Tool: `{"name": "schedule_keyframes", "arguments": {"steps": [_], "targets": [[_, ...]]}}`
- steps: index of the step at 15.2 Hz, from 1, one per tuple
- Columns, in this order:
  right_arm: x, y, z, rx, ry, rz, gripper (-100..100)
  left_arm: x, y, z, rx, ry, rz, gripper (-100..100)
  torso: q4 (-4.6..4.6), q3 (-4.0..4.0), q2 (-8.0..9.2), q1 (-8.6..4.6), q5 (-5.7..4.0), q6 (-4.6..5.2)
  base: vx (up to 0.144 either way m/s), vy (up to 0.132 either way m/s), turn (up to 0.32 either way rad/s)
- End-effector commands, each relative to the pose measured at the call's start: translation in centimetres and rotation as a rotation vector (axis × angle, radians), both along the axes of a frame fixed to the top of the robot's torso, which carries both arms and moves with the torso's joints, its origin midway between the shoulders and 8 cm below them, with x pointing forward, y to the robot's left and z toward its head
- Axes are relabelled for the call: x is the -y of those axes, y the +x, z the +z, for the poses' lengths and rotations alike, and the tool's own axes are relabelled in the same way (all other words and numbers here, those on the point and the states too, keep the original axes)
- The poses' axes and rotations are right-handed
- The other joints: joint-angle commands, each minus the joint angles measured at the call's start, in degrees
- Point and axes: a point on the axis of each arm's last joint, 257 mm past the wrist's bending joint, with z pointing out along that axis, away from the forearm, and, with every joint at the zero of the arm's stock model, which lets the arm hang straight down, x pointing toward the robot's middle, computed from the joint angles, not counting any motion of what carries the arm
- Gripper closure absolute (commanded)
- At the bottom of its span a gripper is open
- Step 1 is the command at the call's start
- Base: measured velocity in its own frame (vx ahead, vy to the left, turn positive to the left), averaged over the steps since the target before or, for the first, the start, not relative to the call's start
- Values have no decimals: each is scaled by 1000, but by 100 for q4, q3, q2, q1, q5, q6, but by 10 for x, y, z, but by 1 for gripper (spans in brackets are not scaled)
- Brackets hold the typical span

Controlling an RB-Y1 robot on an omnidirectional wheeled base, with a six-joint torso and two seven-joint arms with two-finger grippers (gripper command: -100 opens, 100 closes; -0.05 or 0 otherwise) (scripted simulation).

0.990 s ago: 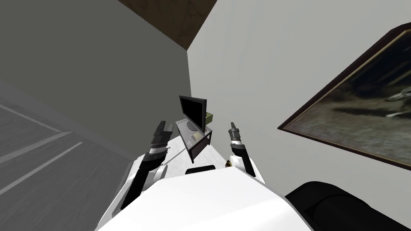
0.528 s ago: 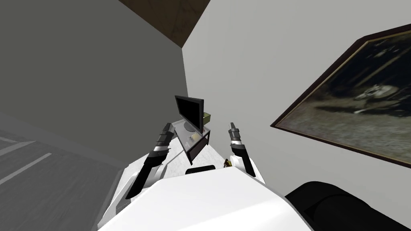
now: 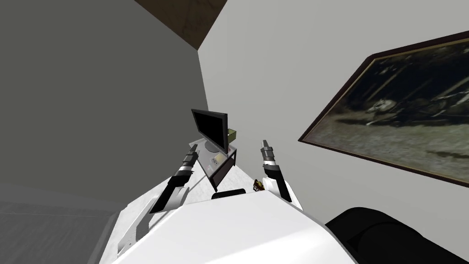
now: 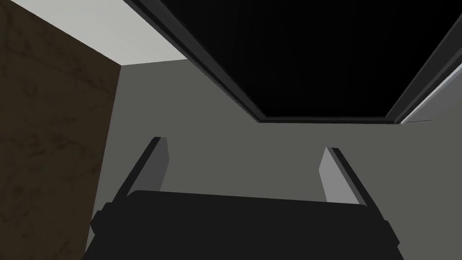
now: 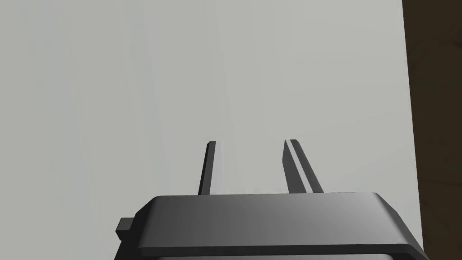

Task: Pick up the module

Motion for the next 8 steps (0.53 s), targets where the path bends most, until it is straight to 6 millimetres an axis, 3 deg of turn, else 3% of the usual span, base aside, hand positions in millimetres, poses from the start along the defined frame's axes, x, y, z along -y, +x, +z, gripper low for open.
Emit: {"name": "schedule_keyframes", "arguments": {"steps": [1,2,3,4,6,7,8], "targets": [[0,0,0,0,0,0,0,-5,2,-10,-38,3,10,-100,0,0,0,0,0,0,23,9,-53],[0,0,0,0,0,0,0,-14,8,-29,-91,9,25,-100,1,1,2,0,0,-3,26,3,-165],[0,0,0,0,0,0,0,-15,9,-33,-106,9,29,-100,1,2,3,-1,0,0,26,2,-176],[0,0,0,0,0,0,0,-25,13,-49,-151,15,43,-100,1,2,3,-1,-1,-1,32,3,-231],[0,0,0,0,0,0,0,-27,14,-56,-176,14,49,-100,0,1,2,-1,0,0,26,7,-123],[0,0,0,0,0,0,0,-38,18,-78,-238,19,68,-100,1,2,3,-1,0,-3,27,3,-184],[0,0,0,0,0,0,0,-39,18,-81,-249,18,70,-100,0,1,2,-2,0,2,30,6,-172]]}}
